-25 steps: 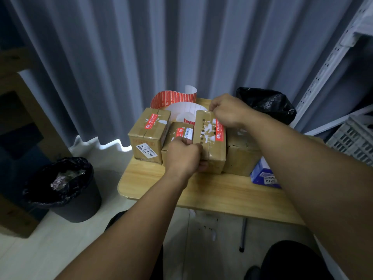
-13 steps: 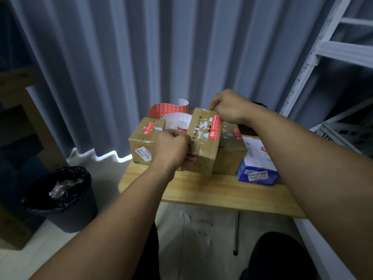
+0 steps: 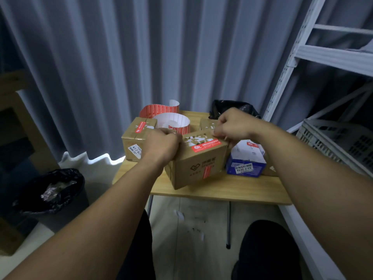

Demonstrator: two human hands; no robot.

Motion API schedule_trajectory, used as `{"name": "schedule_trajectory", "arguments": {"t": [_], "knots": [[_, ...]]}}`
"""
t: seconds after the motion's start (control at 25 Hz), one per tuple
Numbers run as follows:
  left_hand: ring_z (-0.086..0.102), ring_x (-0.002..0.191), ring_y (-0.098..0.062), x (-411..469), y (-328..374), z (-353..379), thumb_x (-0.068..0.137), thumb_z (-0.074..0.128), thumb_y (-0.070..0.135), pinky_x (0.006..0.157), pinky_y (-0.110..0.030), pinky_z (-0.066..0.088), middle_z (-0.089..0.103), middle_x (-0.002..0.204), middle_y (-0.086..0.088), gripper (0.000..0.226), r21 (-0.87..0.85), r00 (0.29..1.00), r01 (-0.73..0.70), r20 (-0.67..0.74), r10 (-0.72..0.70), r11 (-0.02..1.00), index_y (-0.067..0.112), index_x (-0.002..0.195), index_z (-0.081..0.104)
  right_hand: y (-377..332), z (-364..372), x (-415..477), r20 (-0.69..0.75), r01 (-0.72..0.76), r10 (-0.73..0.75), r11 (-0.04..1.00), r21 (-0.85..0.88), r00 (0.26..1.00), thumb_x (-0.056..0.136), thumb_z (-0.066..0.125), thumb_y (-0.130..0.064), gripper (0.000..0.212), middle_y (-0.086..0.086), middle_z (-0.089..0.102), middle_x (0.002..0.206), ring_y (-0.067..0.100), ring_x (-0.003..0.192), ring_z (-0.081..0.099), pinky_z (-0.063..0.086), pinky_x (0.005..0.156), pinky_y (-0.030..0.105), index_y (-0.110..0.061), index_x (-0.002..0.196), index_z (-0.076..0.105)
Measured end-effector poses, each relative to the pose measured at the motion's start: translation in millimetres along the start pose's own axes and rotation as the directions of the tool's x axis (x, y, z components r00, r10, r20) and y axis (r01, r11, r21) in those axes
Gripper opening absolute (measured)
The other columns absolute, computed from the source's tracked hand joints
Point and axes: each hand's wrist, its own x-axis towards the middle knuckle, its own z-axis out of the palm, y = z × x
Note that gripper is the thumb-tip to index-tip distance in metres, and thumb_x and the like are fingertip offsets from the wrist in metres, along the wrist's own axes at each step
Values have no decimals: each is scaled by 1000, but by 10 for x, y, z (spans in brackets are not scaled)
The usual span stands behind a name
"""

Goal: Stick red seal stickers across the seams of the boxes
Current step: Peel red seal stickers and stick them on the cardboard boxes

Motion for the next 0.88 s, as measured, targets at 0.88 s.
{"name": "schedule_trajectory", "arguments": {"t": [0.88], "knots": [[47, 124, -26, 300, -566, 513, 61, 90, 56, 103, -48, 48, 53, 128, -1, 91, 332, 971, -63, 238, -19, 941, 23, 137, 53, 827, 496, -59, 35, -39, 34, 983, 178, 999, 96, 63, -8, 10, 6, 66, 80, 23, 72, 68, 60, 81, 43, -8, 106, 66]]}}
